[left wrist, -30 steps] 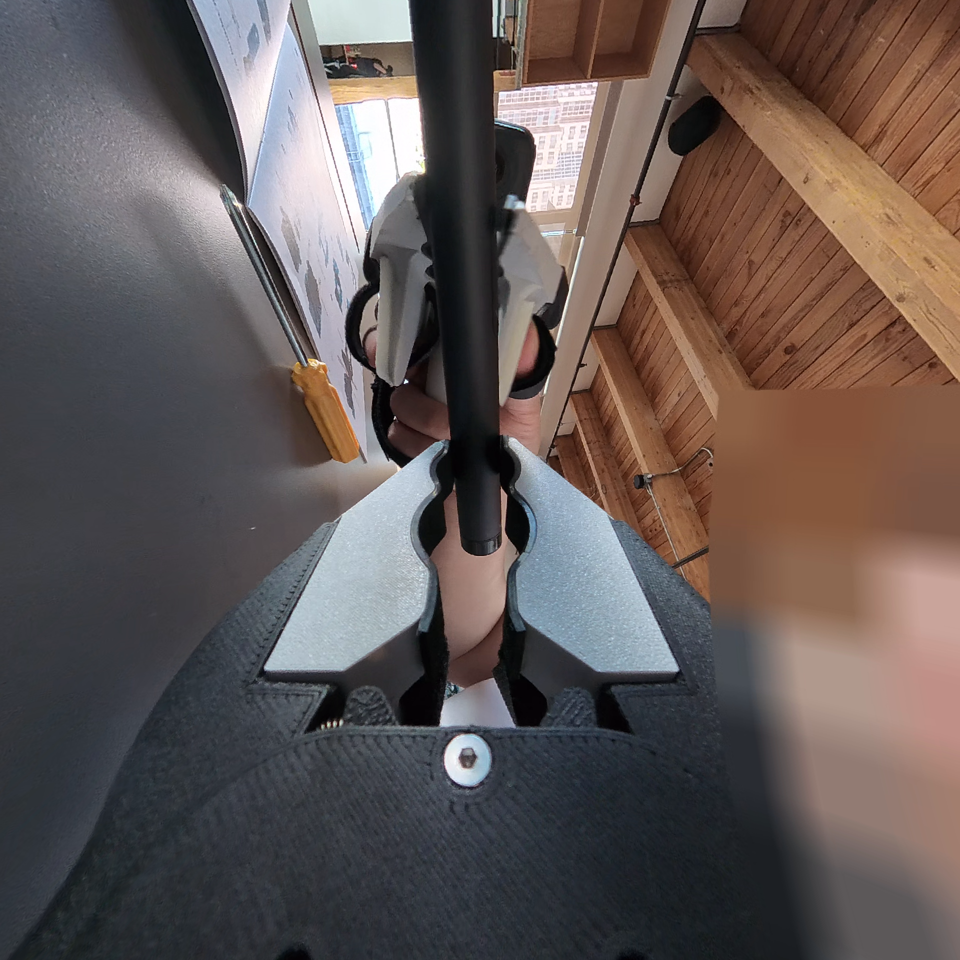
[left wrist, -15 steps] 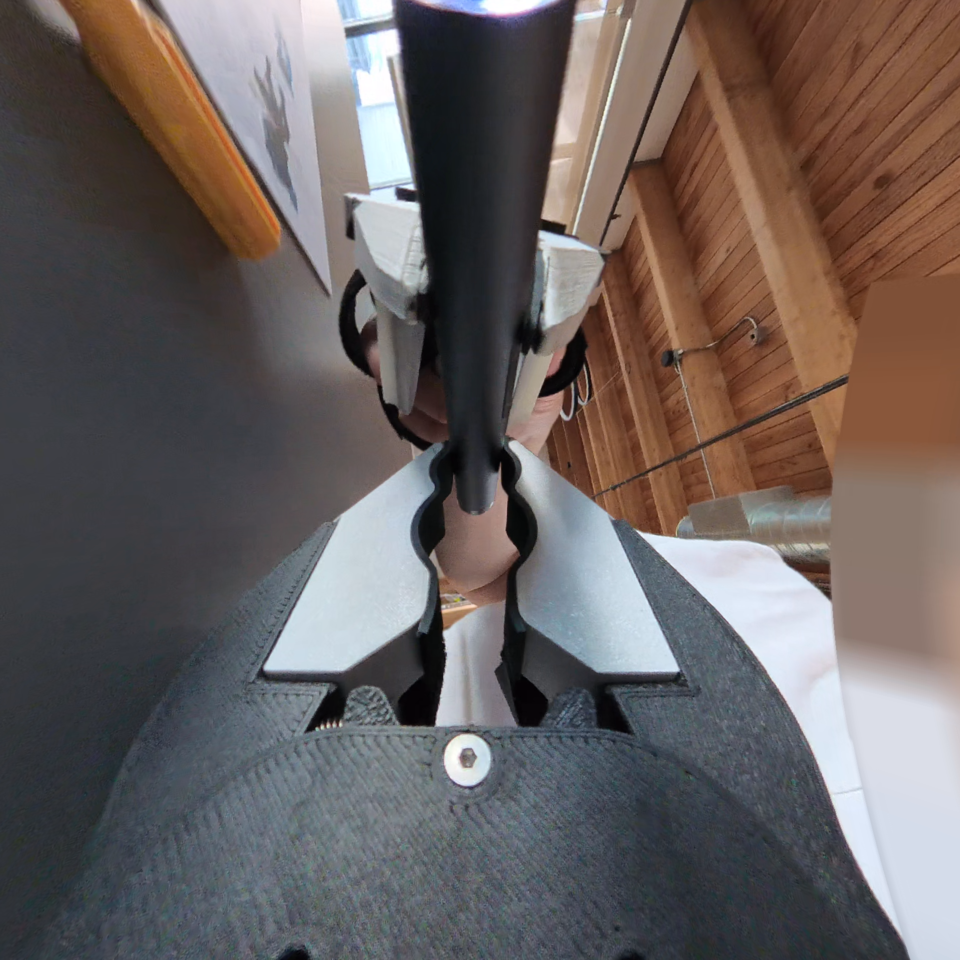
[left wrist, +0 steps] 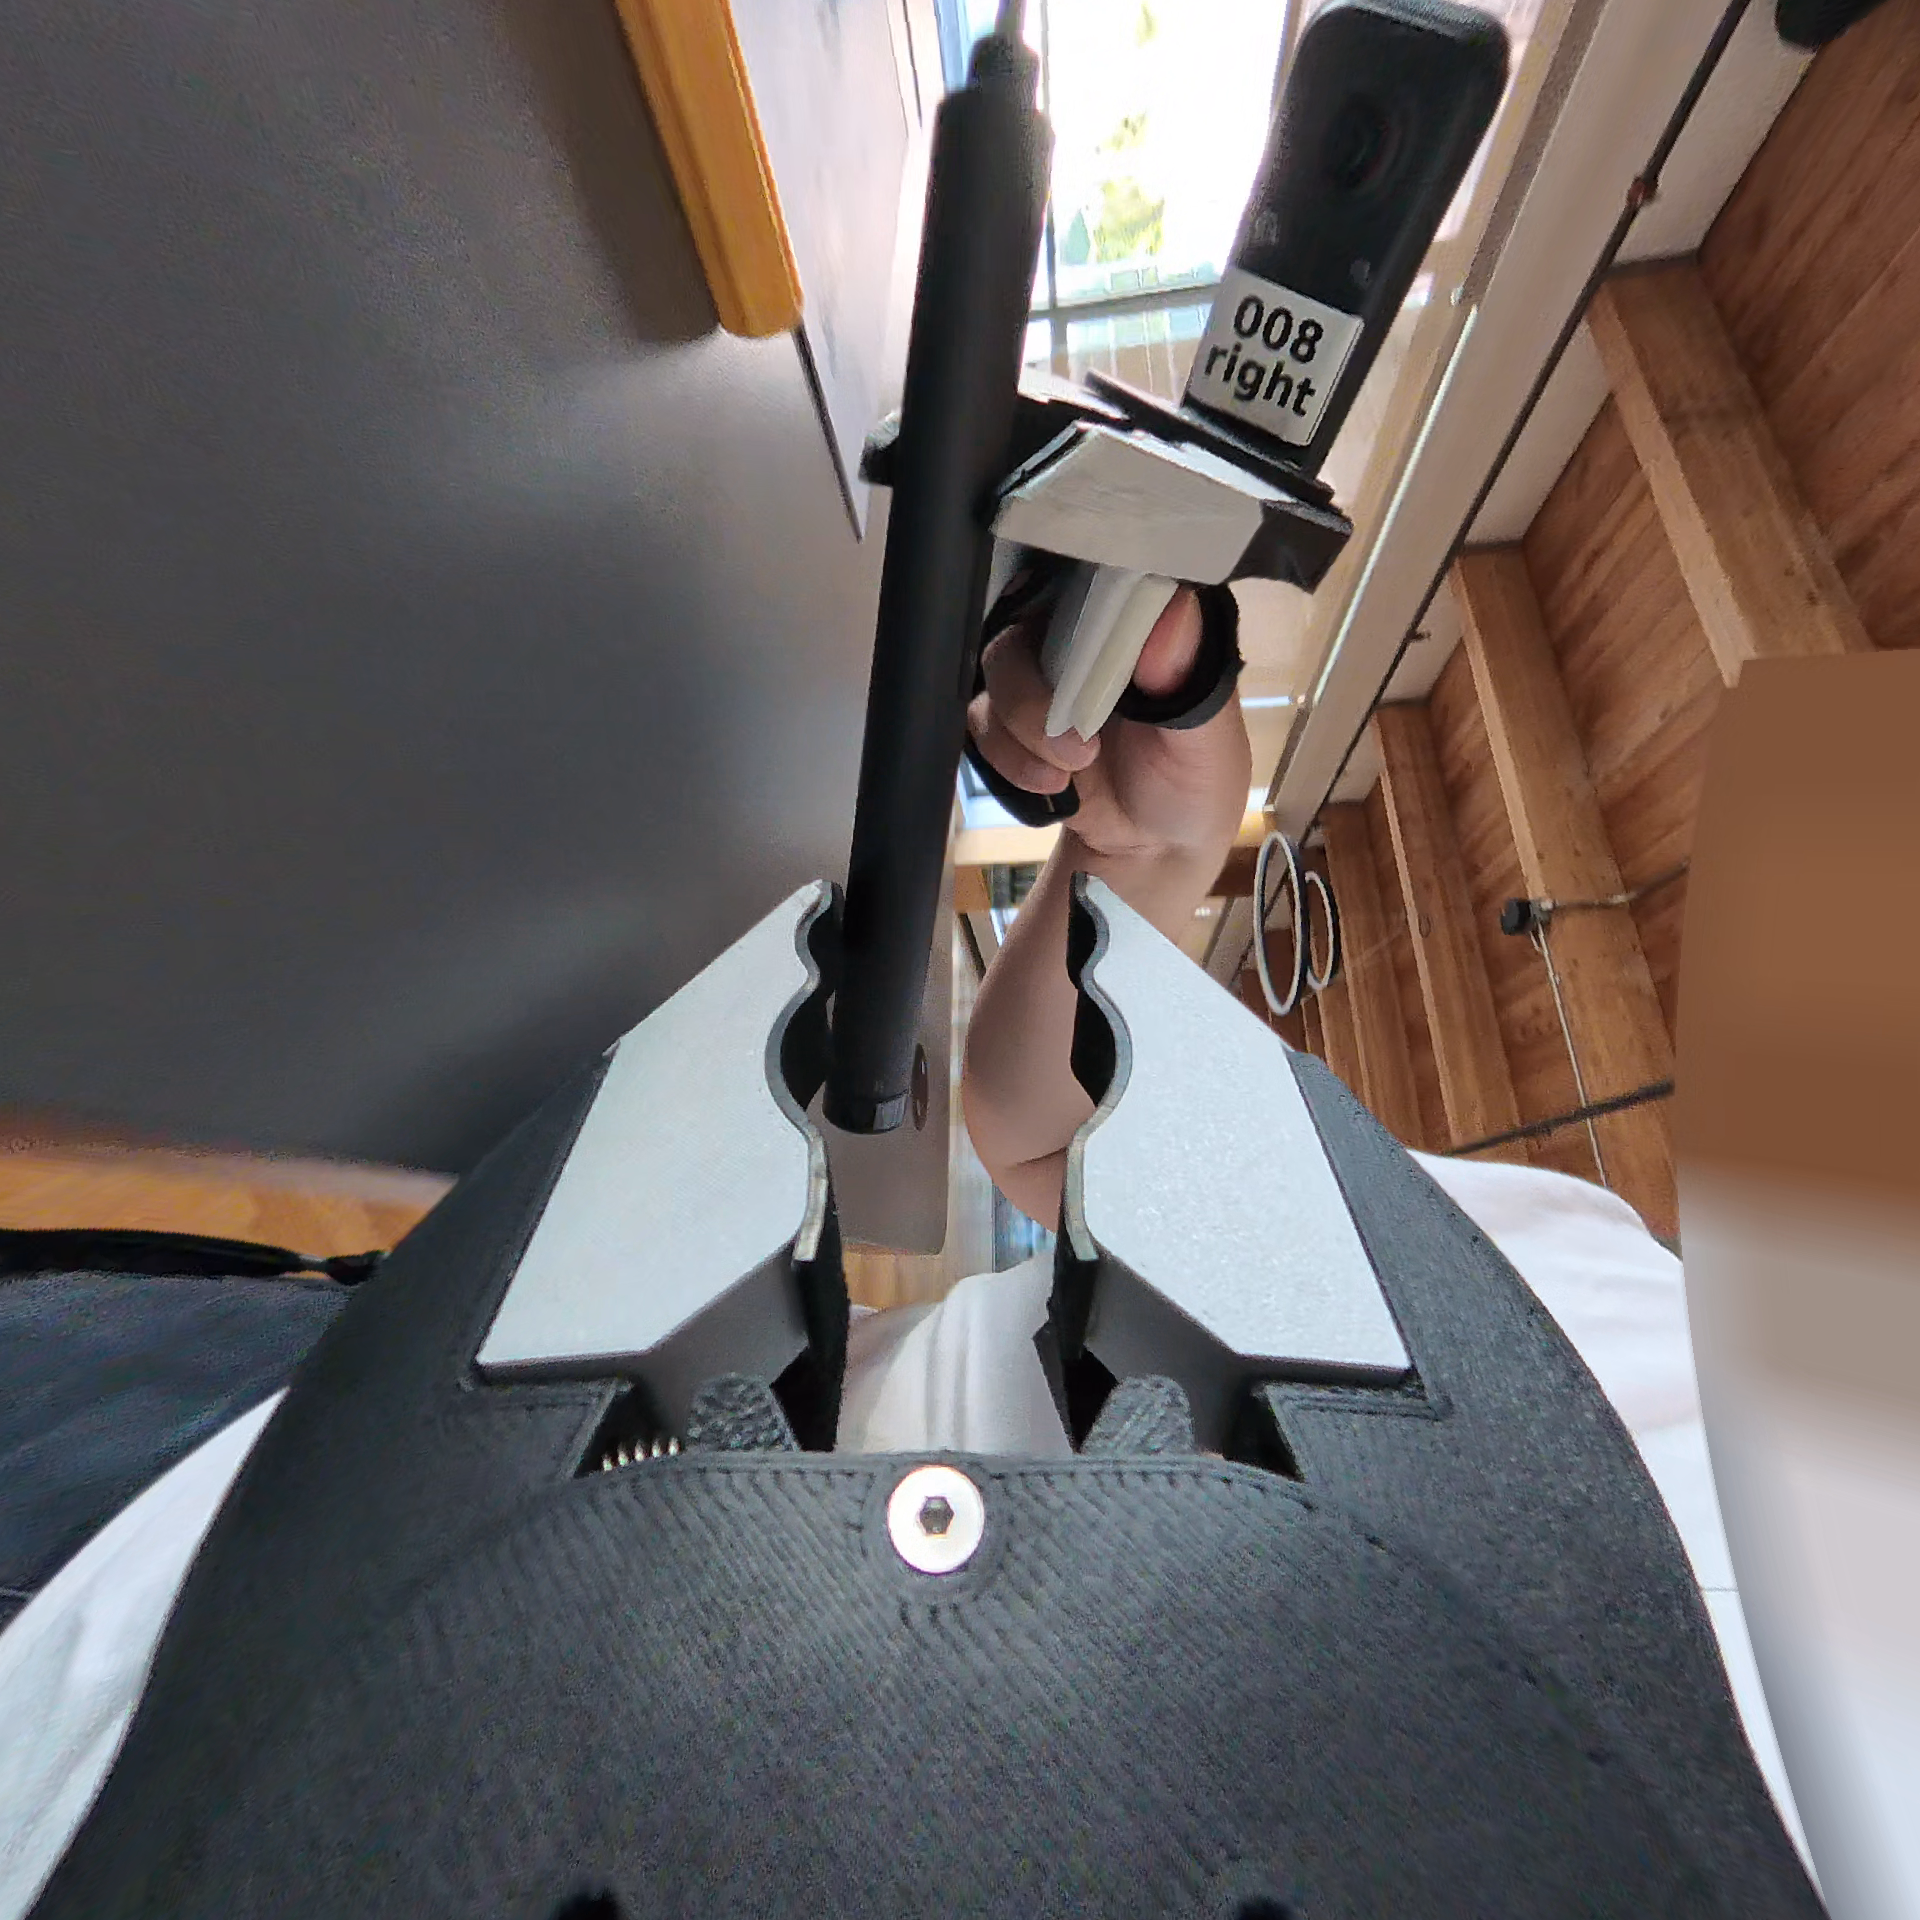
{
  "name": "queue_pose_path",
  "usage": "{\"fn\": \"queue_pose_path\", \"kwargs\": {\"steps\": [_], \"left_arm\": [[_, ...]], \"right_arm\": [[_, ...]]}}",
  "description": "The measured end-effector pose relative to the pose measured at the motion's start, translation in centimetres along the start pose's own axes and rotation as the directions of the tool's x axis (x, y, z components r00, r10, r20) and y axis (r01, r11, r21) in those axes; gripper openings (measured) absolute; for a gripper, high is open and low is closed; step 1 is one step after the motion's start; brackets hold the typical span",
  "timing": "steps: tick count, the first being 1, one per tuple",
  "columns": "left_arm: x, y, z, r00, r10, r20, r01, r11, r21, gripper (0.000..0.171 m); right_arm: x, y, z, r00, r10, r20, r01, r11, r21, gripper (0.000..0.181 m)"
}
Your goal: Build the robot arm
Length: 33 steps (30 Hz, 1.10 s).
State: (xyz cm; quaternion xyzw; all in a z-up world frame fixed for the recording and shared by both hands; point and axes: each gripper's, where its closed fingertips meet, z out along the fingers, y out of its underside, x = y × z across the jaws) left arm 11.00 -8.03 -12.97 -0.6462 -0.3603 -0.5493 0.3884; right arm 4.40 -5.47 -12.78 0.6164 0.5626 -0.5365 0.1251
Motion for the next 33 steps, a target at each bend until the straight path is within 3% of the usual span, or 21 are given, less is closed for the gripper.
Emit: {"fn": "queue_pose_path", "kwargs": {"steps": [5,10,13,17,21,24,27,30,33], "left_arm": [[-0.2,-1.4,-1.3,0.997,-0.047,-0.069,0.048,0.999,0.015,0.041],[0.5,-1.5,1.6,0.993,-0.004,-0.115,-0.02,0.978,-0.207,0.029],[1.0,-1.7,0.9,0.988,0.001,-0.154,-0.049,0.951,-0.306,0.025],[1.9,-0.2,-3.0,0.977,-0.009,-0.214,-0.085,0.901,-0.426,0.028],[1.8,-0.2,-9.8,0.968,0.021,-0.248,-0.148,0.85,-0.506,0.026],[2.2,-4.3,-14.4,0.962,0.094,-0.257,-0.203,0.874,-0.441,0.027],[2.8,-9.9,-17.9,0.93,0.28,-0.237,-0.35,0.868,-0.351,0.028],[3.9,-16.3,-20.5,0.857,0.478,-0.192,-0.513,0.821,-0.251,0.032],[5.1,-23.3,-21.7,0.757,0.64,-0.133,-0.653,0.747,-0.121,0.04]], "right_arm": [[0.1,-1.4,1.9,0.999,0.044,-0.005,-0.044,0.999,-0.012,0.017],[1.4,-2.9,3.4,0.992,0.123,-0.041,-0.122,0.992,0.01,0.016],[2.9,-3.5,4.0,0.985,0.12,-0.121,-0.116,0.993,0.035,0.016],[4.5,-3.0,4.4,0.96,0.018,-0.28,-0.015,1.0,0.011,0.016],[4.8,-3.4,4.6,0.91,-0.113,-0.399,0.118,0.993,-0.013,0.016],[5.5,-4.3,4.6,0.823,-0.212,-0.527,0.217,0.975,-0.054,0.017],[6.2,-5.2,4.3,0.706,-0.273,-0.653,0.291,0.953,-0.085,0.025],[6.3,-6.0,3.8,0.604,-0.273,-0.749,0.338,0.939,-0.07,0.032],[4.4,-8.3,3.4,0.55,-0.226,-0.804,0.458,0.887,0.063,0.036]]}}
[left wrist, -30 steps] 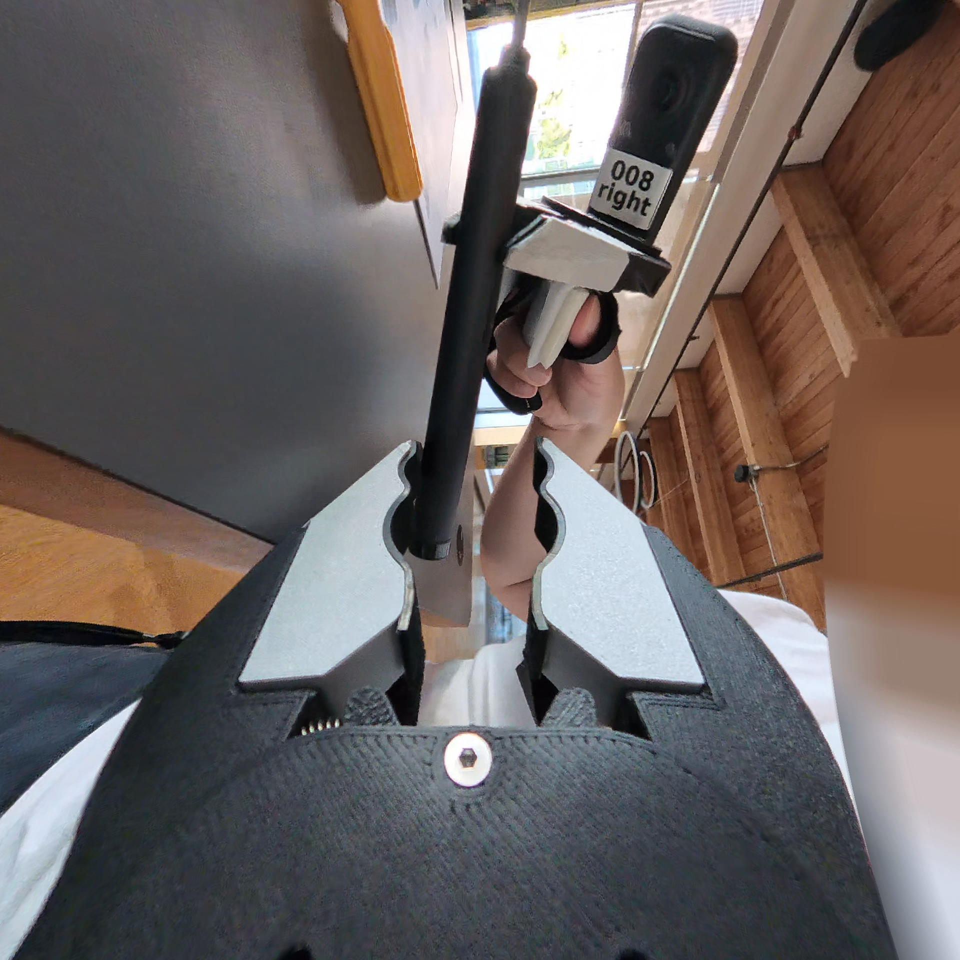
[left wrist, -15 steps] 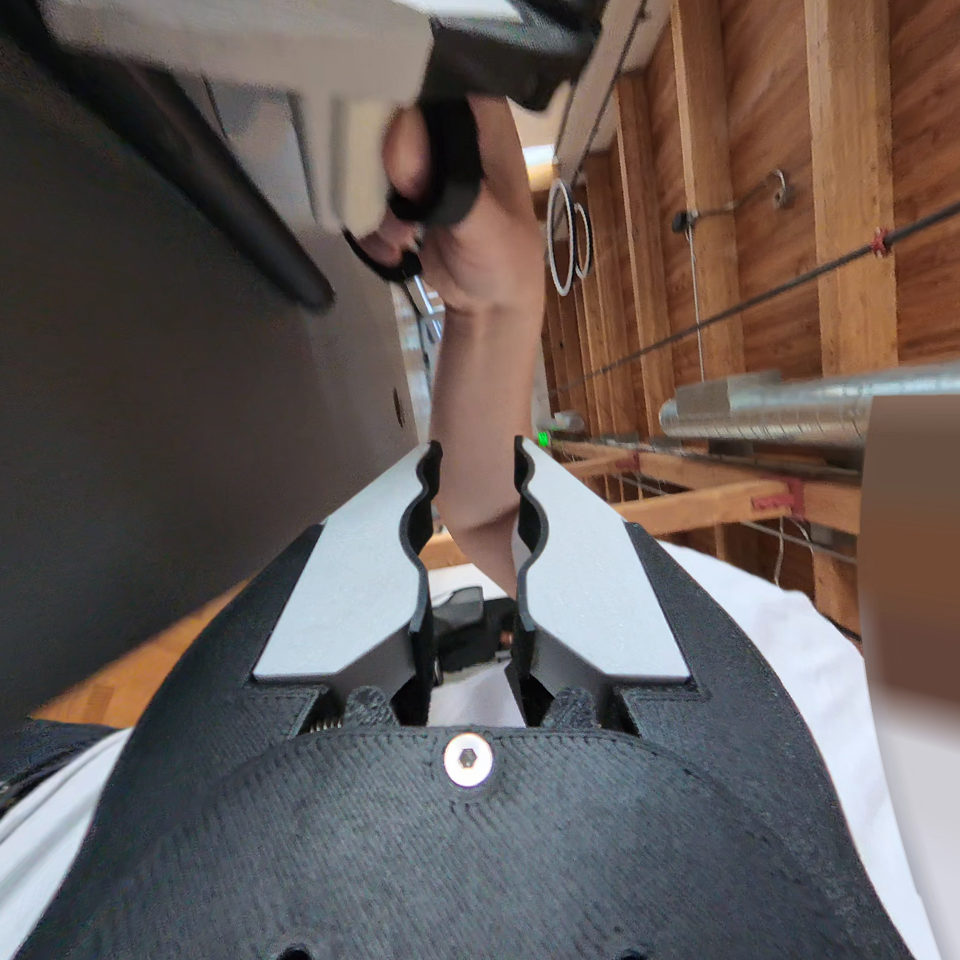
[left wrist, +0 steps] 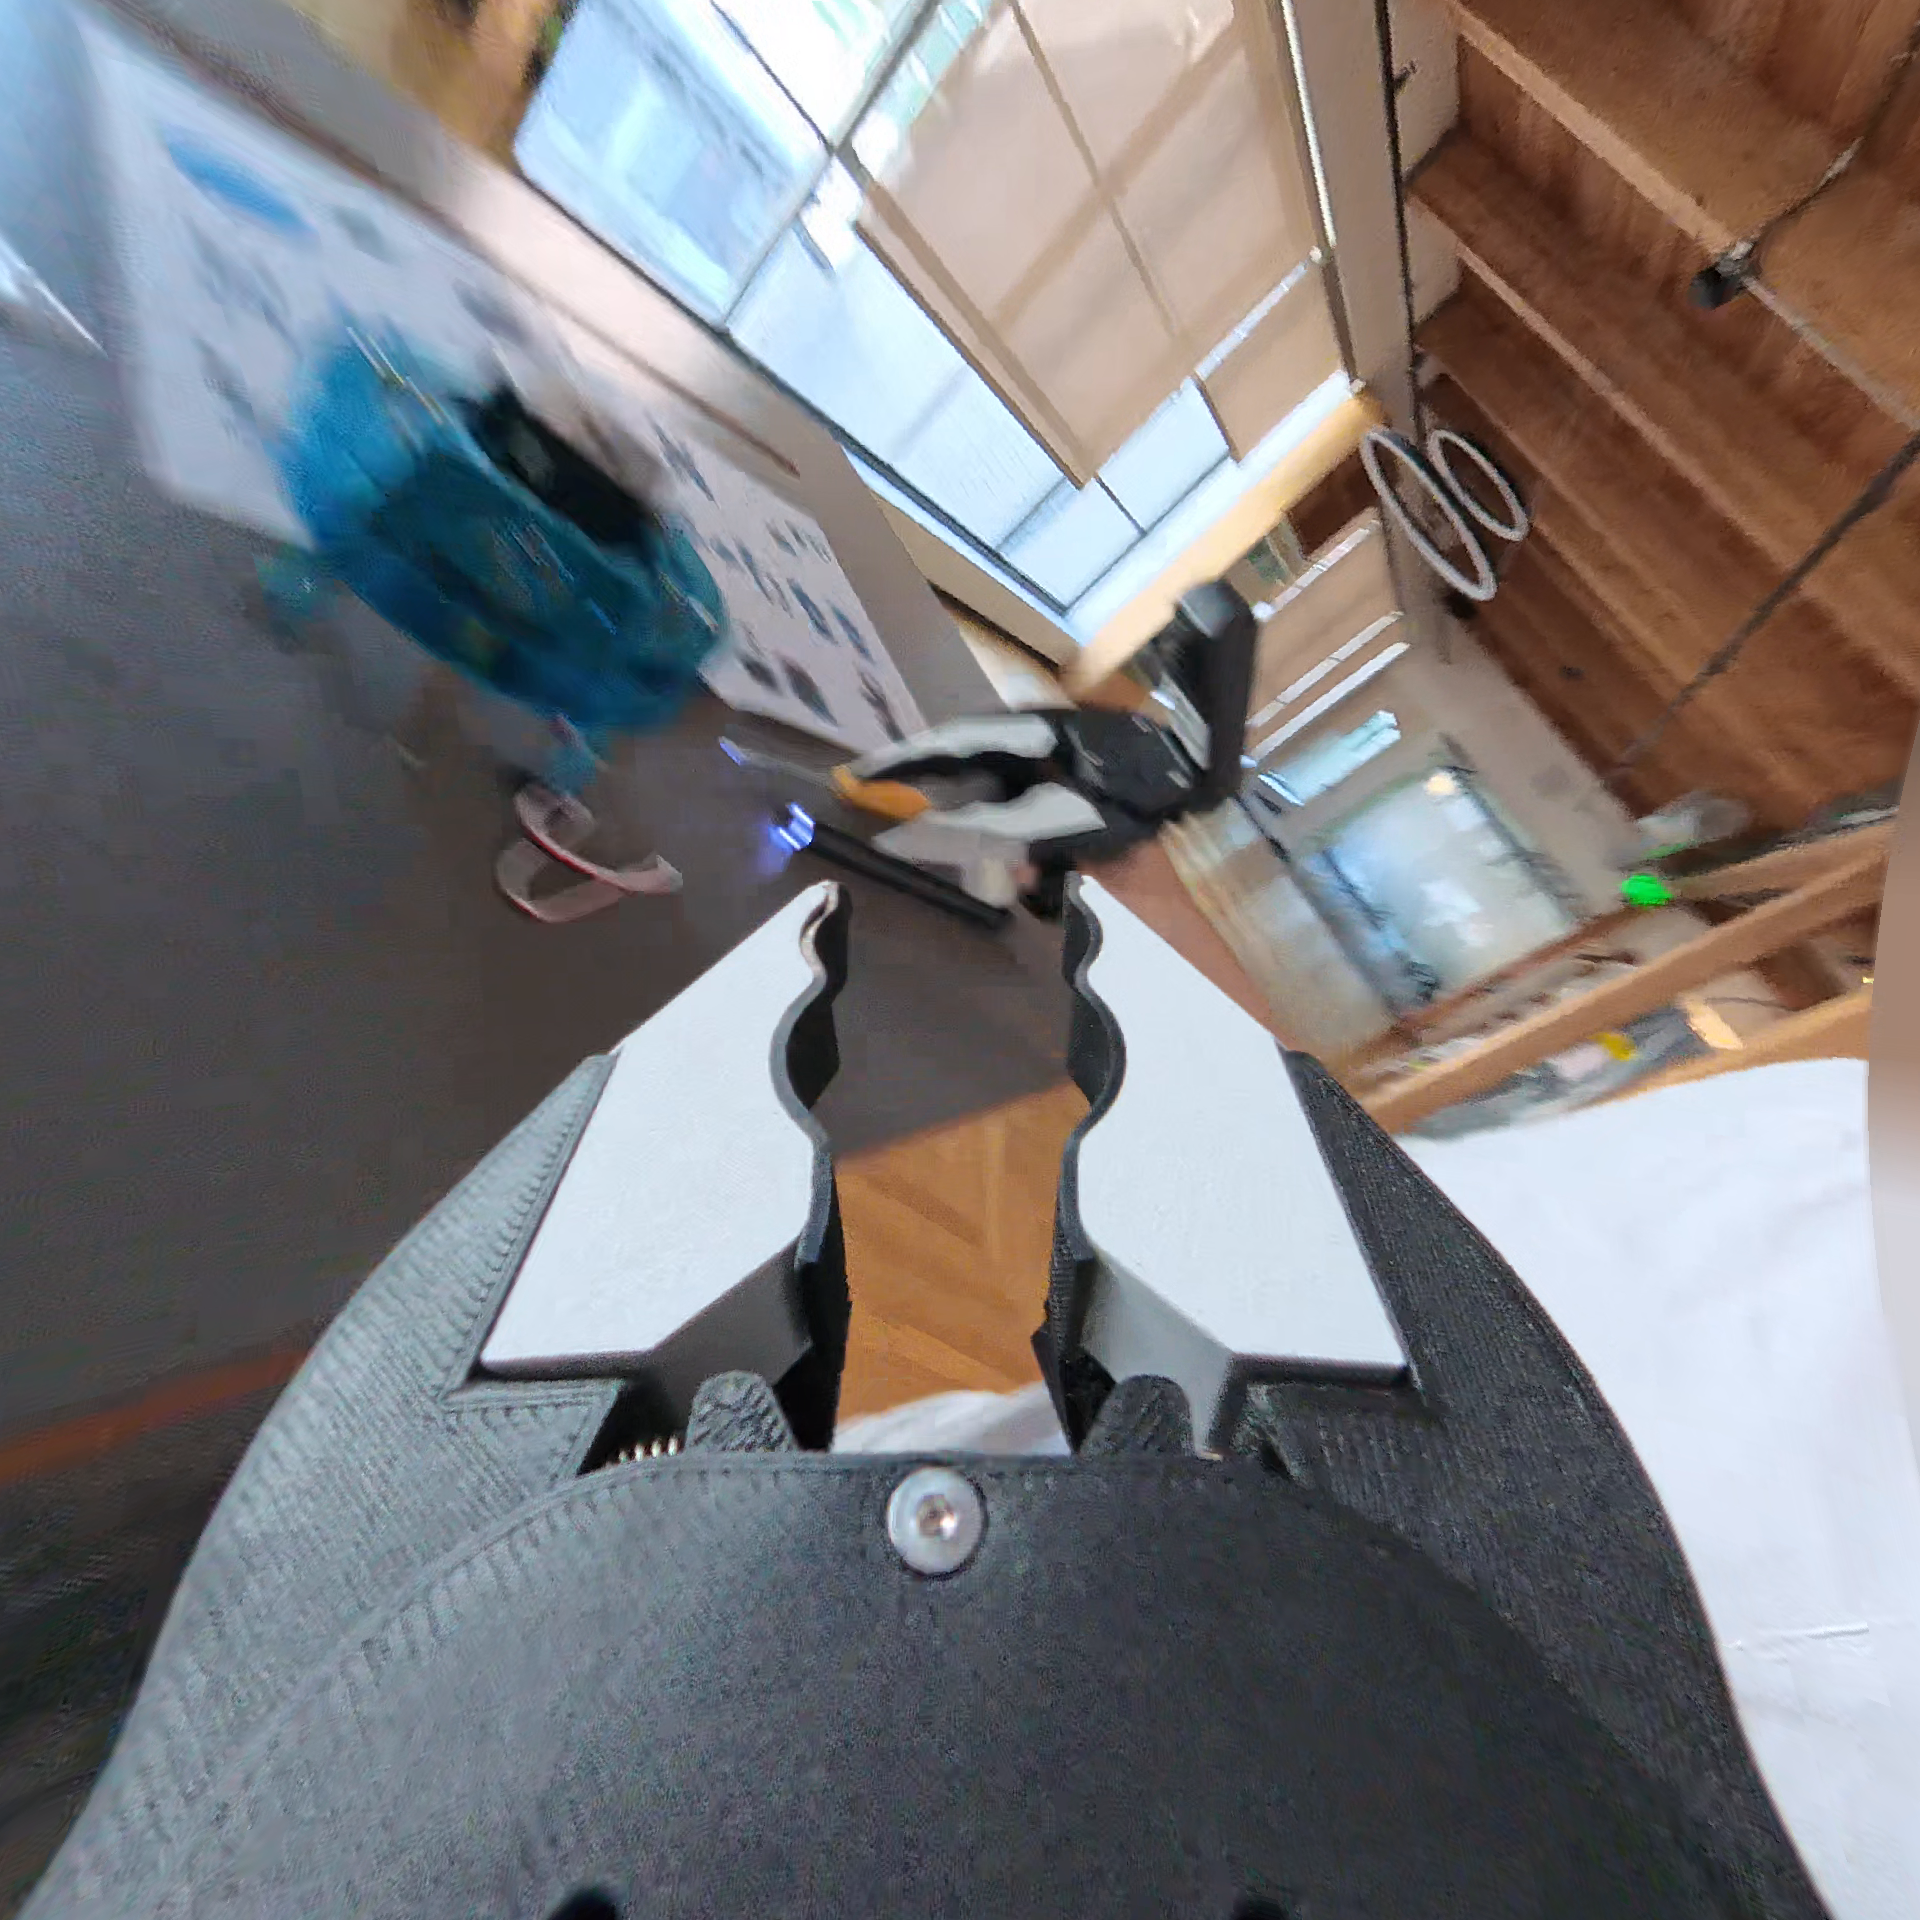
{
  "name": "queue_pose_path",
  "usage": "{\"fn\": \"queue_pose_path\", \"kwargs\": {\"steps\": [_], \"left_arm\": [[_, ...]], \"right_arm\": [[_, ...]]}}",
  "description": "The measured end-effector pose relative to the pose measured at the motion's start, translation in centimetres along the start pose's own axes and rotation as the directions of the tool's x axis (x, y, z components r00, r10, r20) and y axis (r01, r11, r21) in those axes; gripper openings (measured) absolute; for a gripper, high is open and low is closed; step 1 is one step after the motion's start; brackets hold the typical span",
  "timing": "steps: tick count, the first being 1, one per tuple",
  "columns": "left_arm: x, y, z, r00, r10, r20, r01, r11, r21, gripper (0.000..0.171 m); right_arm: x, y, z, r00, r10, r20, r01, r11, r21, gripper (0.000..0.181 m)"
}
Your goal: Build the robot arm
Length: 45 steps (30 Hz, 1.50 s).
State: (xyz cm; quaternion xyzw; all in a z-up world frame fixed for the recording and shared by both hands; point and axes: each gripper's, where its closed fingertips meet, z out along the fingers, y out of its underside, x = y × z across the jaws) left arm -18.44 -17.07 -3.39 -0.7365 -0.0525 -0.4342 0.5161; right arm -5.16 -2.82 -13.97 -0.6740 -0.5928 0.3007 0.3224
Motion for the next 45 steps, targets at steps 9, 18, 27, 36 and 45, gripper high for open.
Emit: {"fn": "queue_pose_path", "kwargs": {"steps": [9,18,27,36,45], "left_arm": [[-8.6,-9.1,3.6,0.973,0.205,-0.104,-0.215,0.973,-0.09,0.063],[-16.6,-10.8,10.8,0.975,0.05,-0.218,-0.161,0.833,-0.53,0.023],[-16.8,-8.6,12.8,0.931,-0.191,-0.311,-0.098,0.691,-0.716,0.025],[-15.8,-7.3,13.3,0.875,-0.345,-0.34,-0.047,0.638,-0.769,0.015],[-15.6,-6.9,12.3,0.859,-0.412,-0.304,0.02,0.62,-0.784,0.013]], "right_arm": [[0.7,-6.3,1.9,0.924,0.381,0.025,-0.371,0.882,0.291,0.044],[-0.4,-7.1,4.2,0.565,0.82,0.095,-0.74,0.451,0.499,0.045],[-1.8,-7.6,5.6,0.259,0.944,0.204,-0.666,0.022,0.746,0.044],[-0.1,-8.3,6.9,0.209,0.952,0.224,-0.66,-0.032,0.751,0.04],[1.0,-8.4,6.7,0.342,0.92,0.193,-0.712,0.119,0.692,0.037]]}}
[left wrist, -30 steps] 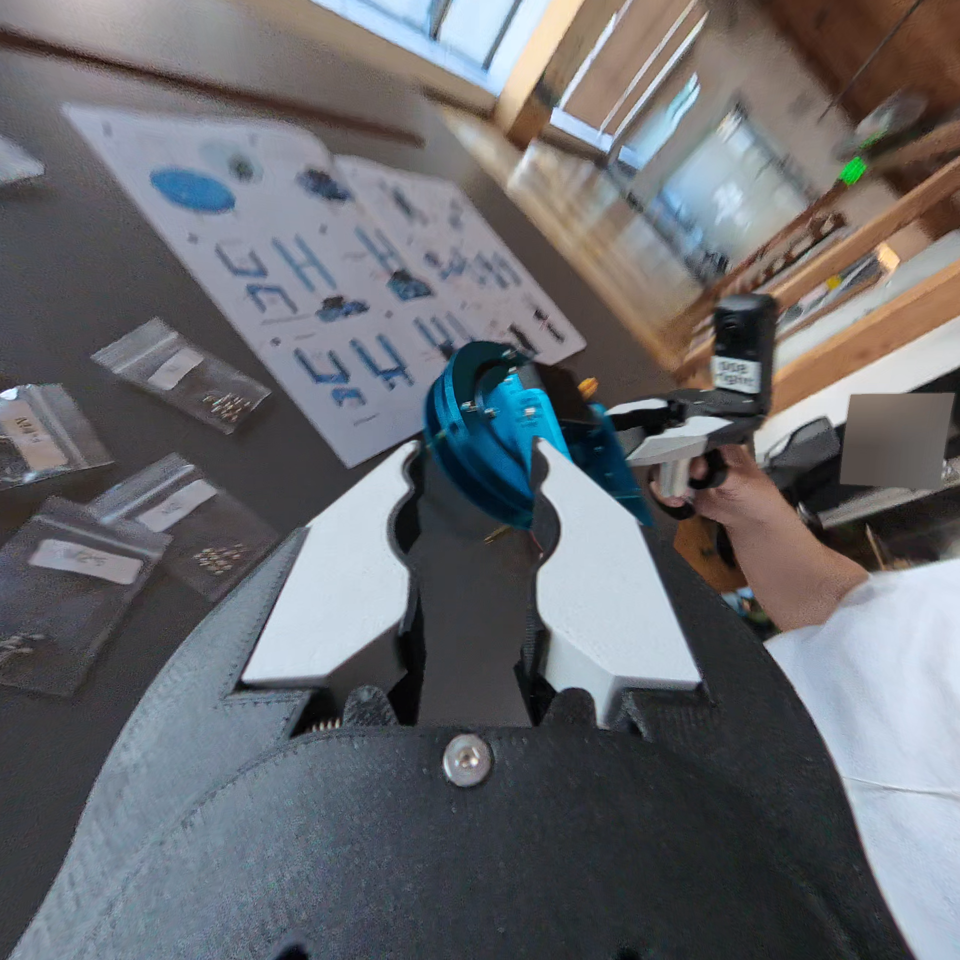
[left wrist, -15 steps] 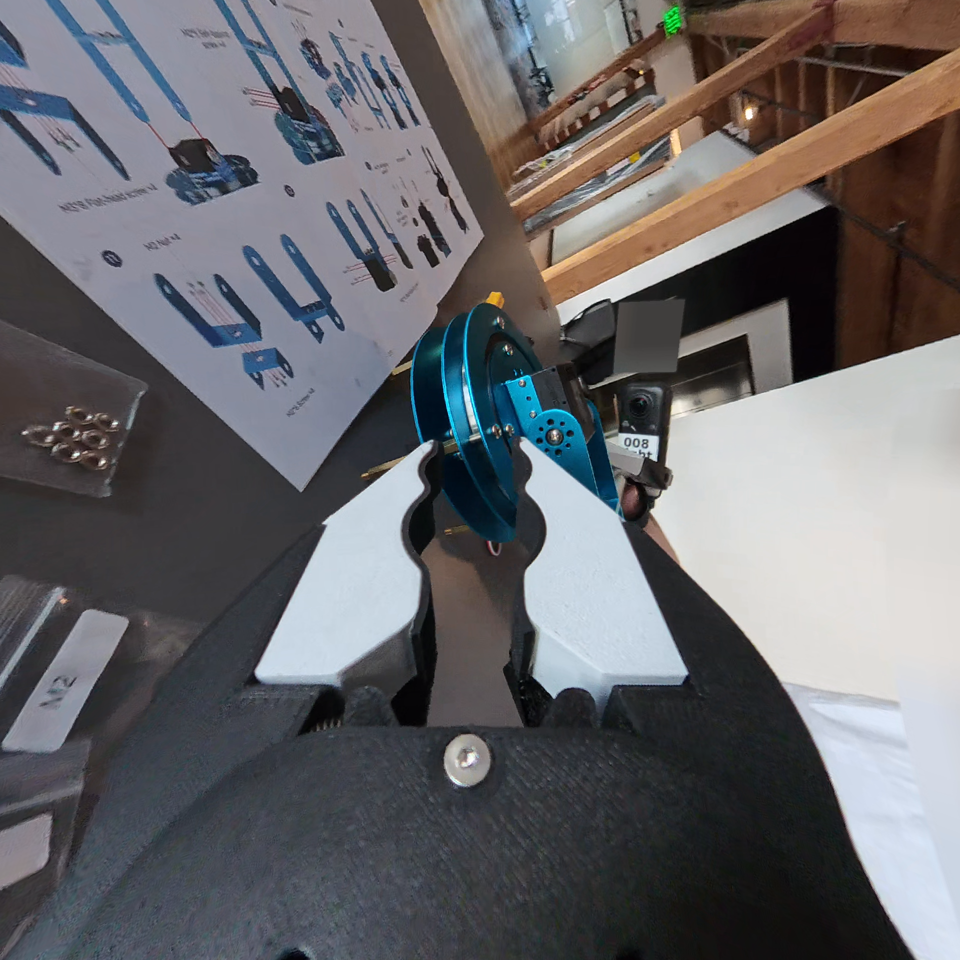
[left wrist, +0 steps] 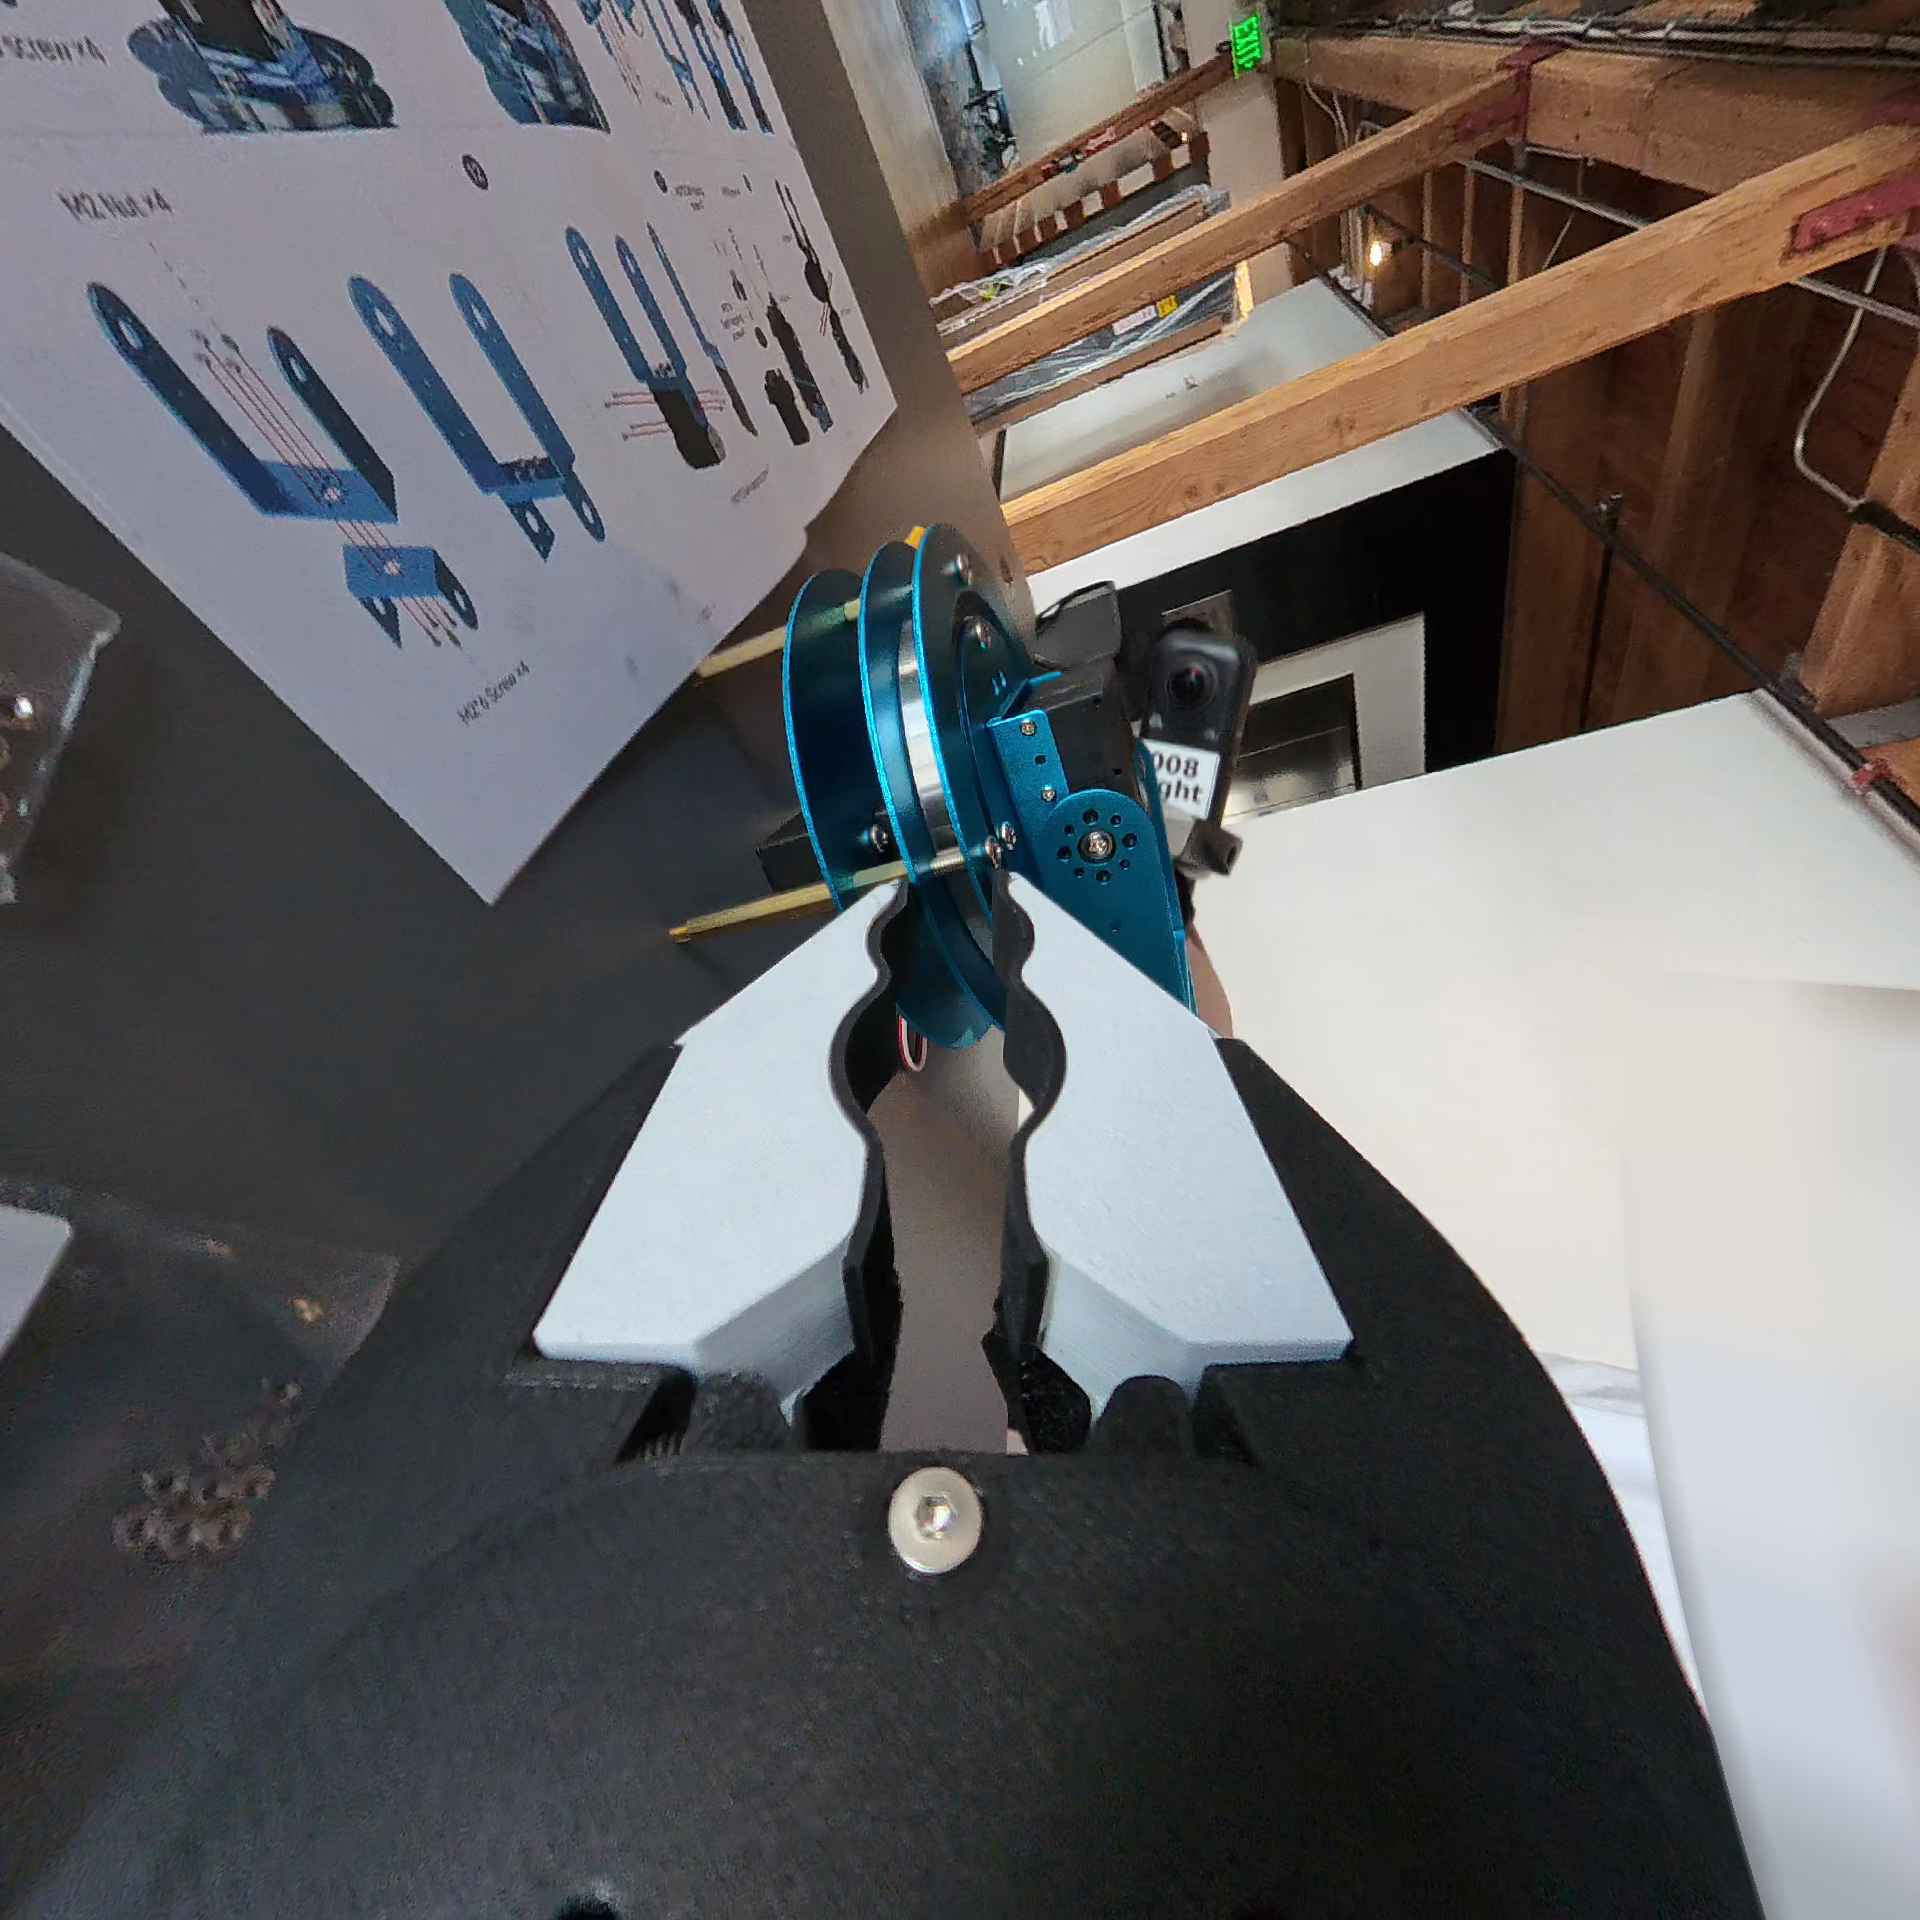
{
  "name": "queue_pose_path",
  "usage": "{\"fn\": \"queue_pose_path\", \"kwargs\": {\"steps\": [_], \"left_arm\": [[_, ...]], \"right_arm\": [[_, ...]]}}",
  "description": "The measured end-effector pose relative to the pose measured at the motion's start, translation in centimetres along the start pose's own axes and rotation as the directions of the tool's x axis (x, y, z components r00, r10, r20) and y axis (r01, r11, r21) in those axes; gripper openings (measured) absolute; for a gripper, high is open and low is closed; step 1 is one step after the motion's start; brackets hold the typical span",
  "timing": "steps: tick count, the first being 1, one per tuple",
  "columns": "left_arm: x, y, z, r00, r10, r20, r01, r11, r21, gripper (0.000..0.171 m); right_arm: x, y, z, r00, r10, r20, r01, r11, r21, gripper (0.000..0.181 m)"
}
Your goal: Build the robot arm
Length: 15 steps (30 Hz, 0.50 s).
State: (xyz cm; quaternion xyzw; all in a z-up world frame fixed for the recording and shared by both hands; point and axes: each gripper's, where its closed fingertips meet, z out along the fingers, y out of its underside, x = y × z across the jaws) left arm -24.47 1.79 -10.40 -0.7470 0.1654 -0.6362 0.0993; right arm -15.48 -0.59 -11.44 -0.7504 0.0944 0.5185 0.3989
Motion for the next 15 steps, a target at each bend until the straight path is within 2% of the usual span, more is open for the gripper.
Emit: {"fn": "queue_pose_path", "kwargs": {"steps": [3,5,7,8,10,12,13,15], "left_arm": [[0.3,1.1,-0.3,0.999,-0.007,0.037,0.006,1.0,0.019,0.013],[0.5,1.6,-0.5,0.998,-0.019,0.056,0.014,0.997,0.071,0.012],[0.6,2.0,-0.7,0.997,-0.038,0.066,0.028,0.989,0.144,0.013],[0.7,2.2,-0.8,0.996,-0.052,0.069,0.039,0.982,0.183,0.012],[0.8,2.6,-1.1,0.994,-0.079,0.077,0.056,0.962,0.267,0.012],[1.0,3.1,-1.3,0.99,-0.105,0.096,0.065,0.934,0.352,0.013],[1.1,3.5,-1.4,0.987,-0.115,0.108,0.064,0.917,0.393,0.013],[1.4,4.3,-1.5,0.982,-0.129,0.135,0.051,0.882,0.469,0.013]], "right_arm": [[-0.1,0.1,0.0,0.995,-0.034,0.09,0.042,0.995,-0.091,0.038],[-0.6,0.1,-1.4,0.984,-0.071,0.166,0.099,0.981,-0.166,0.038],[-1.2,-0.5,-4.3,0.953,-0.19,0.234,0.234,0.955,-0.18,0.032],[-0.8,-1.3,-5.9,0.93,-0.293,0.224,0.332,0.929,-0.165,0.032],[1.3,-2.8,-9.1,0.823,-0.552,0.136,0.568,0.805,-0.17,0.035],[4.0,-4.6,-11.3,0.647,-0.761,0.055,0.75,0.622,-0.227,0.04],[5.0,-5.1,-11.8,0.572,-0.818,0.062,0.801,0.541,-0.256,0.04],[6.7,-5.4,-11.8,0.492,-0.86,0.131,0.842,0.432,-0.324,0.041]]}}
